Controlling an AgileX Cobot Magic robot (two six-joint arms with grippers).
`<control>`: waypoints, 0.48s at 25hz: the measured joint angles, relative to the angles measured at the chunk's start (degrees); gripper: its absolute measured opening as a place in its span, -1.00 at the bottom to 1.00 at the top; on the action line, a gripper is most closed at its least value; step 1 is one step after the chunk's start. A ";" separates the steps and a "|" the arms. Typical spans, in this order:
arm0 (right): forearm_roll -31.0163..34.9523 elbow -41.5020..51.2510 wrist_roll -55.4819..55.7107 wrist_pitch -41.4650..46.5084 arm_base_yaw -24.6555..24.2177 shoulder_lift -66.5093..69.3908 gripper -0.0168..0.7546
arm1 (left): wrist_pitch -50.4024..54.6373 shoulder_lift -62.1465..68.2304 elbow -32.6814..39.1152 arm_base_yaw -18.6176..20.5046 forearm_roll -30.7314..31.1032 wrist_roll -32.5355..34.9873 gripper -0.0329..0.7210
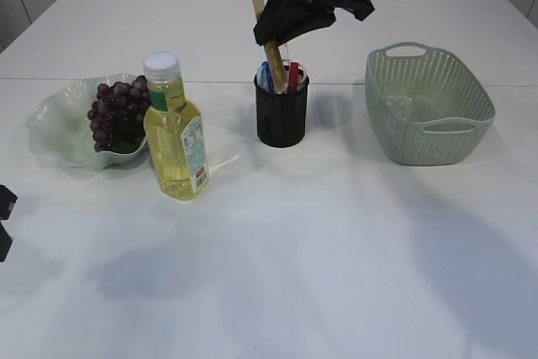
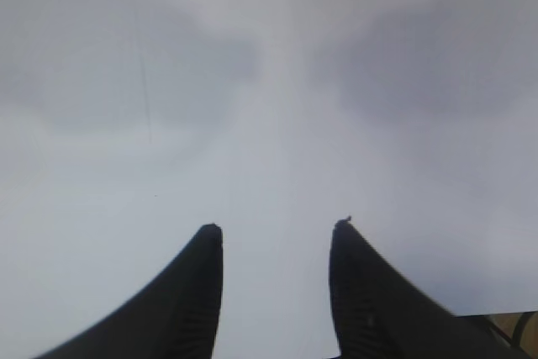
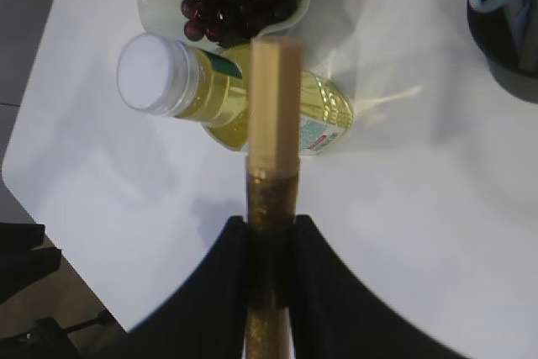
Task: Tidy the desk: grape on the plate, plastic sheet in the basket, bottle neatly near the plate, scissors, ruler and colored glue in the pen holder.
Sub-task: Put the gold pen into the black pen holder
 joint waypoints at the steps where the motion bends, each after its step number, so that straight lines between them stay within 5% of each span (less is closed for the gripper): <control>1: 1.64 0.00 -1.01 0.00 -1.16 0.00 -0.62 | 0.00 0.00 0.00 0.00 0.00 0.00 -0.09; 12: 20.62 0.00 -19.69 0.00 -10.01 0.72 -0.62 | 0.00 0.00 0.00 0.00 -1.06 0.00 -0.09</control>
